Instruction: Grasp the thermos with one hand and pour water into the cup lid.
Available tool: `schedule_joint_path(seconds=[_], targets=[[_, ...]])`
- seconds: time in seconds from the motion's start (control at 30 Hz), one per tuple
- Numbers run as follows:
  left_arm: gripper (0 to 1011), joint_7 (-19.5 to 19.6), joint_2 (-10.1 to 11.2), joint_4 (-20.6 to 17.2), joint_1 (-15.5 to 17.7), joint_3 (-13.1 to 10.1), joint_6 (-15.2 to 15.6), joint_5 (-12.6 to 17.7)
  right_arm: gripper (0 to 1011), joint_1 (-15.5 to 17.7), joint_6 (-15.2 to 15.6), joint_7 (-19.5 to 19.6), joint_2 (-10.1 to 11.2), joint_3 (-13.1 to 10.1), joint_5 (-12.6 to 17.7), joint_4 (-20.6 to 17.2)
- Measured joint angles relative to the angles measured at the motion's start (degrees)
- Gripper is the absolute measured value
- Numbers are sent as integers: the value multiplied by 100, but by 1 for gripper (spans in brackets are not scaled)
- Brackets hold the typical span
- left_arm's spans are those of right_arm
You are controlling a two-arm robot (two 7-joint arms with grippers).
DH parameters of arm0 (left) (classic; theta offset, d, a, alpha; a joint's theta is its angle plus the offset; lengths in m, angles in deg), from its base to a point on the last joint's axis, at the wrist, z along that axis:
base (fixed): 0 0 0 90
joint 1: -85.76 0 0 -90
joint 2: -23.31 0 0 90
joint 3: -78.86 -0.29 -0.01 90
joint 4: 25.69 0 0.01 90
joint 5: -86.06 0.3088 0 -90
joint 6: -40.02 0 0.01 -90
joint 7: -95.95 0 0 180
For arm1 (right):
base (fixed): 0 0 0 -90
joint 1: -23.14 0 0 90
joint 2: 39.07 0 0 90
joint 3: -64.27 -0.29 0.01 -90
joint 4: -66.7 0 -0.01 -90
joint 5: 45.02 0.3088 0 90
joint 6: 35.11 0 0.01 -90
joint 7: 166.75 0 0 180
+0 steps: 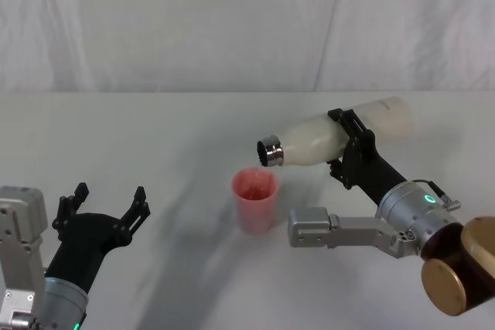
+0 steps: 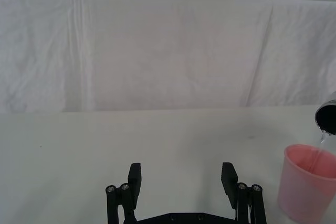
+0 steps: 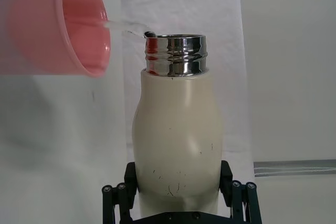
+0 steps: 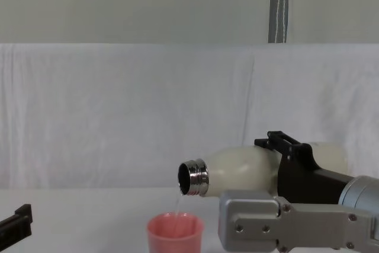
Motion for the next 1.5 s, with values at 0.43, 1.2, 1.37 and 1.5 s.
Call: schedule_joint_path(seconds=[0.43,1.2,1.37,1.5], targets=[[1001,0,0,0,0,0,0,0,950,-1,52,-5,32,-15,-51,-3],[1001,0,0,0,0,0,0,0,950,-17,67,-26,48,-14,-86,-4],[1001,0,0,0,0,0,0,0,950,-30,67,-31,46,-10,-89,-3],[1001,0,0,0,0,0,0,0,950,-34,67,-38,45,-8,-91,-3]])
